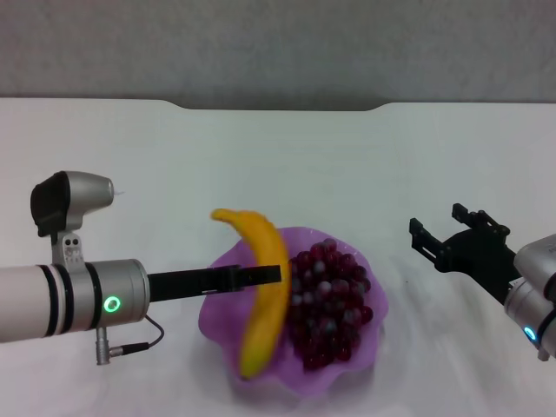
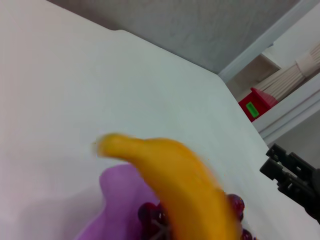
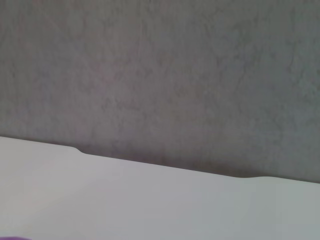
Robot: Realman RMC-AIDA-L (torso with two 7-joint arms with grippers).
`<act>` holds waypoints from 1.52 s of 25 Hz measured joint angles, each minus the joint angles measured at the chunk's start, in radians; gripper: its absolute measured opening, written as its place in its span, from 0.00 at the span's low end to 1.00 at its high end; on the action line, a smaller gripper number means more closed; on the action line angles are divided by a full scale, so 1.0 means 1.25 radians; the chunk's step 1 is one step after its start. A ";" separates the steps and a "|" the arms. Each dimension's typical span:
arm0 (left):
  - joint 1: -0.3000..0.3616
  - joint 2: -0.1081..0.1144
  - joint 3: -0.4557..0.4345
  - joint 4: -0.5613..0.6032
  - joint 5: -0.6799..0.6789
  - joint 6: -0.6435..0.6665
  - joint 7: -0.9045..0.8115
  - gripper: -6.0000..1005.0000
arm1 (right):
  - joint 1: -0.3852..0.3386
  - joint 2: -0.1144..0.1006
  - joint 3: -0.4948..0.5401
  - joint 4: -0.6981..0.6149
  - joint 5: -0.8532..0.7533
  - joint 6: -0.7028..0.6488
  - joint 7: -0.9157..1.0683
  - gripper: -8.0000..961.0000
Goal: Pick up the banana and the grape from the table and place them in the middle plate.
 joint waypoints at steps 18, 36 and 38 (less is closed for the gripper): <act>0.169 0.004 -0.150 -0.033 -0.326 0.025 0.428 0.89 | 0.004 -0.001 -0.001 0.004 -0.002 0.000 -0.007 0.80; 0.079 -0.006 -0.166 0.422 -0.941 -0.071 1.290 0.89 | 0.001 0.005 -0.004 0.017 0.001 -0.009 -0.084 0.80; 0.071 -0.006 -0.166 0.439 -0.944 -0.069 1.309 0.89 | 0.002 0.007 0.002 0.017 0.009 -0.012 -0.114 0.80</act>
